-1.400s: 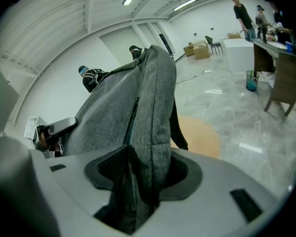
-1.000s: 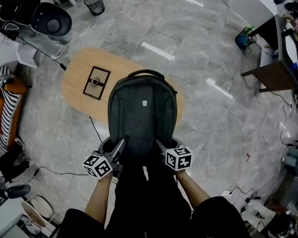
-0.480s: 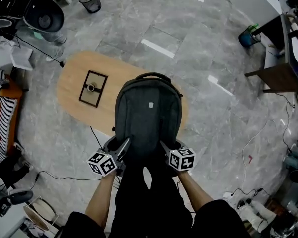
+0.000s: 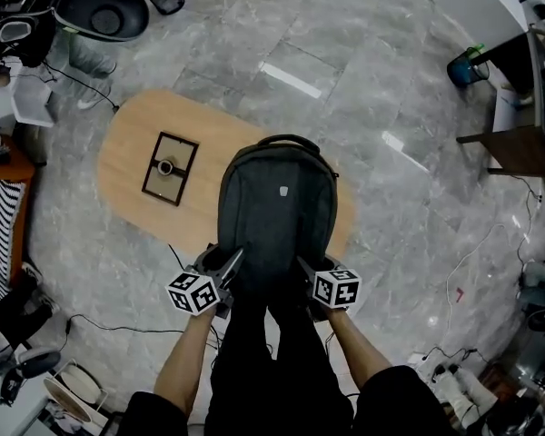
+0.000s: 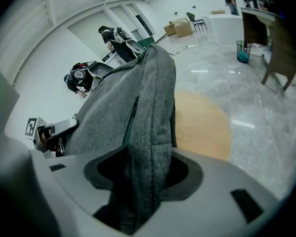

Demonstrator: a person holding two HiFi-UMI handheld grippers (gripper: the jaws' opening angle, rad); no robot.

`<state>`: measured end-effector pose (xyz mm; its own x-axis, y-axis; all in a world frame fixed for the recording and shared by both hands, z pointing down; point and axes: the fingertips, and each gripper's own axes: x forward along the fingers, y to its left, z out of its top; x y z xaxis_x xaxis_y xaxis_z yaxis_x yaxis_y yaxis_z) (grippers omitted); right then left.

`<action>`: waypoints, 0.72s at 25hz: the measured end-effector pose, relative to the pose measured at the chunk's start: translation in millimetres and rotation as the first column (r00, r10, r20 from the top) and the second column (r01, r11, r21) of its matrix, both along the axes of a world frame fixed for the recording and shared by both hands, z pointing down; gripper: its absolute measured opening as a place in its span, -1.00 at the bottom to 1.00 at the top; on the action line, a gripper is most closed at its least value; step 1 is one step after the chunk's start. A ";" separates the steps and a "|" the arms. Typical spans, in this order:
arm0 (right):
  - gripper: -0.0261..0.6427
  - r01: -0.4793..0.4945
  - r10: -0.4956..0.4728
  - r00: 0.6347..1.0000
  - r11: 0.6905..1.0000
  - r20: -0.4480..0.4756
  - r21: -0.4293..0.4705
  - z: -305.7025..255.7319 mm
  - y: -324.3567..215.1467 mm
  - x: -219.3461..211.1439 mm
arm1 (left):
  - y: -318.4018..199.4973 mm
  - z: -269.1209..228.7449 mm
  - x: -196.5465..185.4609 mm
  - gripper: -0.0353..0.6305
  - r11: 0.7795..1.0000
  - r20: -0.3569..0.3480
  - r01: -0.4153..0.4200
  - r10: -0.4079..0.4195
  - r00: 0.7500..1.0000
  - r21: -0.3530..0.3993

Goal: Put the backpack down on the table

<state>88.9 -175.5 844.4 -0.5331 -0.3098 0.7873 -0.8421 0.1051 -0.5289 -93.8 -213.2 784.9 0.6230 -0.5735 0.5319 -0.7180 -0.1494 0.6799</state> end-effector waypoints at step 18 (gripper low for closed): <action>-0.28 -0.009 0.008 1.000 0.997 -0.023 -0.079 69.7 -38.6 -13.2 | -42.2 83.6 -19.8 -0.25 0.994 -0.013 -0.002 0.000 1.000 -0.107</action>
<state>75.7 -214.1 914.1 -0.5122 -0.2506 0.8215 -0.8548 0.0564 -0.5158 -113.6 -255.5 868.5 0.6306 -0.5132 0.5823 -0.7091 -0.0761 0.7010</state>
